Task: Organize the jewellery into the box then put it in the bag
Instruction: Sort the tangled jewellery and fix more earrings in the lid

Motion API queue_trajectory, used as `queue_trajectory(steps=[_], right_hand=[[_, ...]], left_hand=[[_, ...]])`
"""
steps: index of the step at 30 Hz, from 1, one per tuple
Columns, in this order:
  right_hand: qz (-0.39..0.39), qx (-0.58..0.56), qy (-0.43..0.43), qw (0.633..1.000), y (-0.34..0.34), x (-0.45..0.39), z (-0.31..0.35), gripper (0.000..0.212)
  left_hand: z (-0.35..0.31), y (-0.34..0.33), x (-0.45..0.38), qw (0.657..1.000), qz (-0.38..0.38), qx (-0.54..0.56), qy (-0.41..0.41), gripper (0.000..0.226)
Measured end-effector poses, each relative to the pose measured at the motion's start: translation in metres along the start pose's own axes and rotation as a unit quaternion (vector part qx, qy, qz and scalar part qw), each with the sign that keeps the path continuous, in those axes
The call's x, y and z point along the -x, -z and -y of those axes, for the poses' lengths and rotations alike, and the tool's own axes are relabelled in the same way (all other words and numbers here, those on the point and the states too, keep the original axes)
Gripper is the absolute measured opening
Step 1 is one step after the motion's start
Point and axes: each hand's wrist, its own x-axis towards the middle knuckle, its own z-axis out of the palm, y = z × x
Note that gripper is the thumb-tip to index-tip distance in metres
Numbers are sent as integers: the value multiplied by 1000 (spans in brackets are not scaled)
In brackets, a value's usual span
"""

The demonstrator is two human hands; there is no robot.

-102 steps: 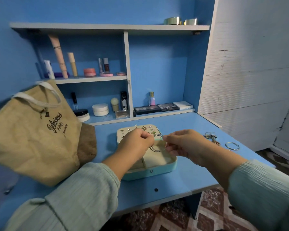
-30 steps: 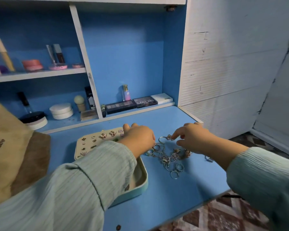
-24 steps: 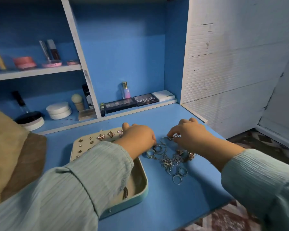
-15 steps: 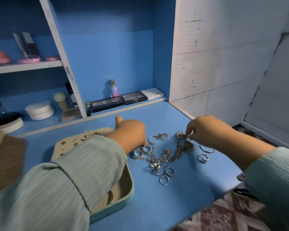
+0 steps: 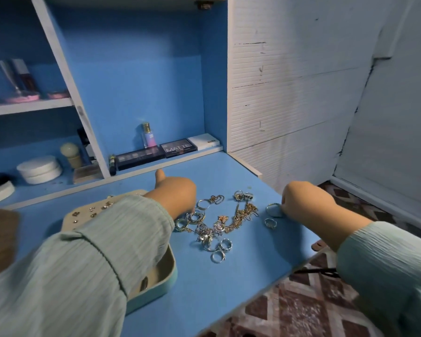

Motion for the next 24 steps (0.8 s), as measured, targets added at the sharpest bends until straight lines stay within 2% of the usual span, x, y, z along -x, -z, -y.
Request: queue_trajectory(steps=[2,6,11,17,24], right_hand=[[-14,-13,-12,1000,-3,-2,0,24],[-13,-27,-18,999,-5,-4,1,28],[-18,-37,-12,999,-3,-1,3,29],[-100,-41,34,994,0,6,11,30],[-129,-87,83,984,2,19,34,9]], left_hand=[[2,1,1,1000,-7,13,3,19],[6,0,0,997,-34,64,8,17],[13,0,6,994,-79,77,1,17],[22,-1,22,978,-175,110,-28,14],[32,1,41,961,-167,221,4,15]])
